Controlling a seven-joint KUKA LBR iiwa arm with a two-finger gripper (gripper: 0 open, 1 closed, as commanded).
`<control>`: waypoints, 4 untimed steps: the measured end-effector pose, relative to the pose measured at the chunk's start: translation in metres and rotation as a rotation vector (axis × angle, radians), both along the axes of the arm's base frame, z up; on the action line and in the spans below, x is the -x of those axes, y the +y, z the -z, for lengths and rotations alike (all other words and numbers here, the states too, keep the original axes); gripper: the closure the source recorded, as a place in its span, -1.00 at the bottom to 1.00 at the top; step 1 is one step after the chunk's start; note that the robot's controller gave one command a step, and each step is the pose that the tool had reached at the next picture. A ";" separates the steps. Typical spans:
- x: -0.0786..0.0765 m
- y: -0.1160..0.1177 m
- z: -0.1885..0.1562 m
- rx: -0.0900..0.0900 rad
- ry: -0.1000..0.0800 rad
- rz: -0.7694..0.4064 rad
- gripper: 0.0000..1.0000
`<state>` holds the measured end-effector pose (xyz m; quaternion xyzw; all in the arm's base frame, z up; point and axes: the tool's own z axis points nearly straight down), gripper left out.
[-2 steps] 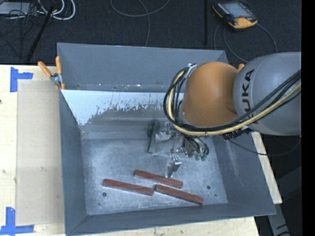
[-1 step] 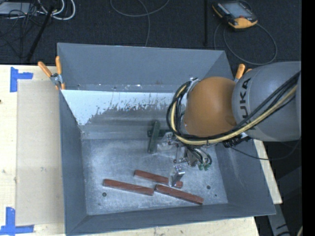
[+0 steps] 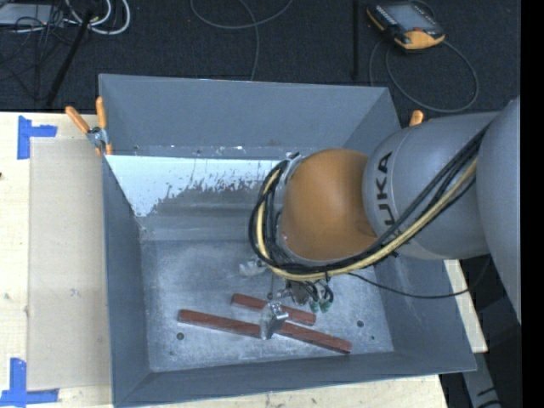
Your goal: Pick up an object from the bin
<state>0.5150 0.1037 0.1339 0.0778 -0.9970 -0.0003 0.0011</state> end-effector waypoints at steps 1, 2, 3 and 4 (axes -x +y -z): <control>0.012 0.004 0.058 0.000 -0.004 -0.071 -1.00; 0.017 0.013 0.059 -0.004 -0.022 0.154 1.00; 0.017 0.013 0.059 -0.004 -0.022 0.154 1.00; 0.017 0.013 0.057 -0.003 -0.015 0.155 1.00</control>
Offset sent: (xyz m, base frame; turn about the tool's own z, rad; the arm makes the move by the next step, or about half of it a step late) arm -0.0227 0.0131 -0.0639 0.1518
